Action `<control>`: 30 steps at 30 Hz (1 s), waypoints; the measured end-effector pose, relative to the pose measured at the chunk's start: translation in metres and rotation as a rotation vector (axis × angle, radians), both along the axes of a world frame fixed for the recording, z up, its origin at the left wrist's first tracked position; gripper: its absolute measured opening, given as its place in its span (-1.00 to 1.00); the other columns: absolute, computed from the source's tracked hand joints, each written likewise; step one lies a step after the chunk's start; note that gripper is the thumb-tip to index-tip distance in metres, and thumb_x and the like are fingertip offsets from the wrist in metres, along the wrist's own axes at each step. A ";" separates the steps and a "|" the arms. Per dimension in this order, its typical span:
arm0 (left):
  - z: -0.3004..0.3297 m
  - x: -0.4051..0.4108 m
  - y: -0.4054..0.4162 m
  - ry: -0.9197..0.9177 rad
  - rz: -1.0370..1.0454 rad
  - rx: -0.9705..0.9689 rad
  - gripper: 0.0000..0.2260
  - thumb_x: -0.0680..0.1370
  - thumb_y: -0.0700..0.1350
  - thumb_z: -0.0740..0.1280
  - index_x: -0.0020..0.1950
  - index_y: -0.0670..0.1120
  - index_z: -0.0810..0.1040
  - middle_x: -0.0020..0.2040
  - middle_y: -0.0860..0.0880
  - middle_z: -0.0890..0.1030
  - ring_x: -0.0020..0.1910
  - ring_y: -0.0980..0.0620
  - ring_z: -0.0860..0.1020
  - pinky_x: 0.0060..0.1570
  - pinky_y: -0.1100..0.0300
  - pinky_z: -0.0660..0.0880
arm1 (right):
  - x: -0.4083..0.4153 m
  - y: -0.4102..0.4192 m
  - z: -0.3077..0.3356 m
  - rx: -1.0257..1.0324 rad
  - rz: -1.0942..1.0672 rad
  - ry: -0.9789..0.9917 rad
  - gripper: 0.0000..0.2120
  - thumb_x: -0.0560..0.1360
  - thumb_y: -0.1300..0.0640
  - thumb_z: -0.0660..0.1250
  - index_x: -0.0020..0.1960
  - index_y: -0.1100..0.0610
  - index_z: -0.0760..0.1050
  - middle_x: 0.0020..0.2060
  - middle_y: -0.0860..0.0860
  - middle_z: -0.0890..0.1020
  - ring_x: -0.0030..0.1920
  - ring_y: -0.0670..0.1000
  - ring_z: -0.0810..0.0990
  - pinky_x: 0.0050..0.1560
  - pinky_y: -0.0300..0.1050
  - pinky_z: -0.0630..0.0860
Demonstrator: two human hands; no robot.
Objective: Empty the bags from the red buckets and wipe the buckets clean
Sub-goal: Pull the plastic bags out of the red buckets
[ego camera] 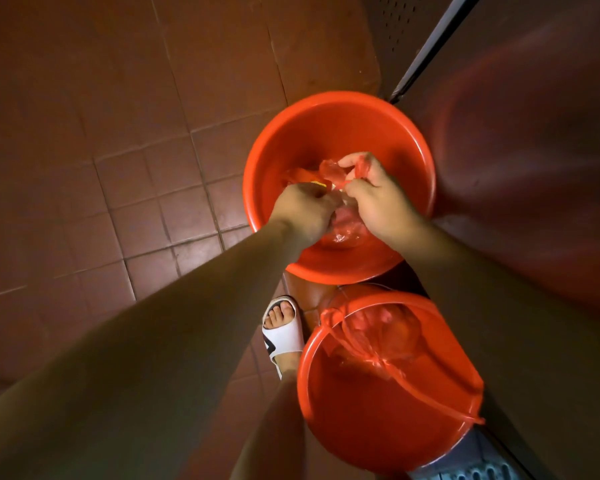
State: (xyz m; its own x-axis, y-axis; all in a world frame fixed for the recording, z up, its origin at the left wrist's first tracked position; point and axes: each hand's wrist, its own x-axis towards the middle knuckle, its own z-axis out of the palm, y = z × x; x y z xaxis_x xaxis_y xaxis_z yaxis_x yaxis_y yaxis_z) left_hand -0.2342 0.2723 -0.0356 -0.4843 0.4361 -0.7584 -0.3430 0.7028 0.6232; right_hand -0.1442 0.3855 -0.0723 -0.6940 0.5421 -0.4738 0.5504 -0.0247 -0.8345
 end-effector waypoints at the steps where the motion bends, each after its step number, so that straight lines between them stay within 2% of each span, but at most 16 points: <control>1: 0.000 -0.001 -0.001 -0.008 0.057 0.017 -0.77 0.61 -0.16 0.40 -0.25 -0.12 0.64 -0.51 0.05 0.55 -0.52 0.06 0.51 -0.47 0.28 0.42 | 0.000 0.000 0.000 -0.020 -0.025 0.003 -0.69 0.38 0.15 0.23 0.04 -0.15 0.52 -0.15 -0.29 0.62 -0.08 -0.15 0.59 0.09 -0.03 0.56; 3: 0.003 -0.004 -0.003 -0.050 0.158 0.052 -0.77 0.62 -0.19 0.40 -0.25 -0.13 0.64 -0.52 0.06 0.55 -0.56 0.11 0.49 -0.52 0.32 0.39 | 0.002 -0.002 0.000 -0.029 0.007 -0.033 -0.68 0.32 0.09 0.29 0.00 -0.24 0.54 -0.13 -0.24 0.66 -0.09 -0.20 0.62 0.01 -0.16 0.54; 5: 0.009 -0.008 -0.004 -0.110 0.218 0.102 -0.76 0.64 -0.21 0.38 -0.23 -0.15 0.63 -0.52 0.06 0.56 -0.58 0.15 0.49 -0.55 0.36 0.38 | 0.007 -0.009 -0.002 -0.016 0.102 -0.076 -0.63 0.28 0.02 0.33 0.05 -0.28 0.54 -0.11 -0.24 0.69 -0.09 -0.27 0.63 -0.03 -0.23 0.52; 8: 0.018 -0.013 -0.006 -0.204 0.270 0.166 -0.75 0.65 -0.24 0.36 -0.23 -0.14 0.63 -0.51 0.06 0.57 -0.58 0.17 0.48 -0.57 0.38 0.36 | 0.010 -0.022 -0.009 0.005 0.161 -0.021 -0.59 0.32 -0.05 0.40 0.16 -0.06 0.55 -0.02 -0.14 0.69 0.02 -0.18 0.64 0.07 -0.17 0.56; 10: 0.021 -0.017 -0.008 -0.215 0.275 0.160 -0.75 0.64 -0.23 0.38 -0.24 -0.12 0.65 -0.50 0.05 0.55 -0.57 0.14 0.45 -0.54 0.36 0.37 | 0.010 -0.028 -0.009 0.004 0.191 0.011 -0.58 0.35 -0.17 0.41 0.15 -0.02 0.57 -0.01 -0.13 0.69 0.04 -0.19 0.65 0.07 -0.21 0.55; 12: 0.021 -0.018 -0.009 -0.218 0.266 0.147 -0.78 0.64 -0.23 0.38 -0.20 -0.13 0.68 -0.48 0.03 0.51 -0.55 0.13 0.41 -0.47 0.31 0.40 | 0.009 -0.030 -0.009 0.055 0.227 -0.012 -0.69 0.43 -0.21 0.32 0.07 -0.08 0.58 -0.06 -0.14 0.70 -0.01 -0.20 0.66 0.03 -0.17 0.57; 13: 0.021 -0.017 -0.011 -0.225 0.264 0.142 -0.80 0.64 -0.22 0.37 -0.16 -0.15 0.69 -0.47 0.02 0.50 -0.54 0.13 0.40 -0.42 0.29 0.41 | 0.009 -0.030 -0.007 0.081 0.227 -0.025 -0.74 0.46 -0.21 0.27 0.03 -0.11 0.58 -0.12 -0.16 0.70 -0.06 -0.20 0.66 -0.01 -0.17 0.57; 15: 0.021 -0.013 -0.013 -0.242 0.276 0.129 -0.81 0.65 -0.20 0.37 -0.13 -0.16 0.69 -0.45 0.01 0.51 -0.52 0.12 0.41 -0.32 0.20 0.40 | 0.007 -0.030 -0.006 0.127 0.238 -0.019 -0.78 0.50 -0.17 0.20 0.00 -0.14 0.57 -0.20 -0.27 0.66 -0.13 -0.22 0.62 -0.10 -0.36 0.49; 16: 0.021 -0.011 -0.013 -0.247 0.294 0.125 -0.81 0.65 -0.20 0.36 -0.14 -0.15 0.68 -0.44 0.00 0.53 -0.51 0.11 0.43 -0.28 0.15 0.38 | 0.006 -0.030 -0.005 0.145 0.250 -0.011 -0.80 0.53 -0.11 0.20 -0.02 -0.11 0.58 -0.23 -0.31 0.62 -0.14 -0.23 0.59 -0.13 -0.47 0.41; 18: 0.022 -0.009 -0.013 -0.222 0.339 0.115 -0.79 0.65 -0.22 0.36 -0.17 -0.16 0.67 -0.42 -0.03 0.58 -0.52 0.10 0.47 -0.24 0.13 0.39 | 0.007 -0.033 -0.008 0.067 0.215 0.000 -0.83 0.60 0.06 0.20 0.00 -0.08 0.57 -0.19 -0.31 0.62 -0.11 -0.31 0.57 -0.08 -0.52 0.36; 19: 0.023 -0.009 -0.012 -0.174 0.339 0.104 -0.78 0.64 -0.23 0.35 -0.19 -0.18 0.66 -0.41 -0.05 0.62 -0.52 0.09 0.50 -0.30 0.18 0.44 | 0.008 -0.034 -0.010 -0.011 0.154 0.007 -0.81 0.63 0.12 0.19 0.03 -0.05 0.58 -0.14 -0.27 0.66 -0.07 -0.33 0.58 -0.01 -0.47 0.42; 21: 0.023 -0.014 -0.013 0.001 0.243 0.060 -0.75 0.62 -0.25 0.34 -0.25 -0.16 0.65 -0.37 -0.06 0.67 -0.49 0.08 0.58 -0.41 0.26 0.48 | 0.011 -0.034 -0.013 -0.100 -0.027 -0.011 -0.78 0.66 0.16 0.18 0.13 0.05 0.60 -0.02 -0.09 0.71 0.02 -0.18 0.64 0.09 -0.25 0.53; 22: 0.023 -0.017 -0.015 0.110 0.144 0.027 -0.75 0.61 -0.23 0.33 -0.26 -0.15 0.65 -0.33 -0.06 0.70 -0.42 0.05 0.64 -0.37 0.23 0.52 | 0.012 -0.032 -0.014 -0.115 -0.113 -0.024 -0.76 0.68 0.13 0.18 0.20 0.10 0.59 0.03 -0.03 0.70 0.02 -0.15 0.65 0.10 -0.23 0.55; 24: 0.026 -0.021 -0.020 0.299 -0.080 -0.036 -0.78 0.60 -0.15 0.32 -0.18 -0.15 0.68 -0.25 -0.08 0.73 -0.23 -0.09 0.70 -0.17 0.07 0.61 | 0.013 -0.028 -0.017 -0.116 -0.223 -0.055 -0.71 0.69 0.05 0.17 0.27 0.11 0.57 0.08 -0.01 0.68 -0.01 -0.15 0.63 0.11 -0.23 0.54; 27: 0.036 -0.016 -0.022 0.496 -0.293 -0.033 -0.82 0.61 -0.05 0.33 -0.07 -0.07 0.69 -0.20 -0.02 0.71 -0.12 -0.12 0.65 -0.09 0.06 0.55 | 0.003 -0.016 -0.018 -0.006 -0.164 -0.141 -0.64 0.65 -0.06 0.14 0.31 0.09 0.52 0.11 0.05 0.65 0.13 0.09 0.60 0.30 0.16 0.47; 30: 0.041 -0.011 -0.020 0.645 -0.439 0.057 -0.84 0.59 -0.07 0.36 0.01 -0.07 0.74 -0.02 -0.11 0.69 0.05 -0.17 0.61 0.07 0.10 0.47 | -0.017 -0.008 -0.003 -0.081 -0.019 -0.108 -0.61 0.52 -0.07 0.19 0.34 -0.13 0.44 0.15 -0.01 0.64 0.12 0.11 0.63 0.23 0.27 0.52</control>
State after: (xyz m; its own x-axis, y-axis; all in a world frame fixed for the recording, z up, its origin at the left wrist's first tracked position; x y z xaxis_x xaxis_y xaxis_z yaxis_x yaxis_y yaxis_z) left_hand -0.2455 0.2525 0.0057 -0.5958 0.7198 -0.3561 0.4013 0.6510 0.6444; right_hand -0.1609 0.3777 -0.0755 -0.6269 0.5112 -0.5880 0.6357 -0.1008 -0.7654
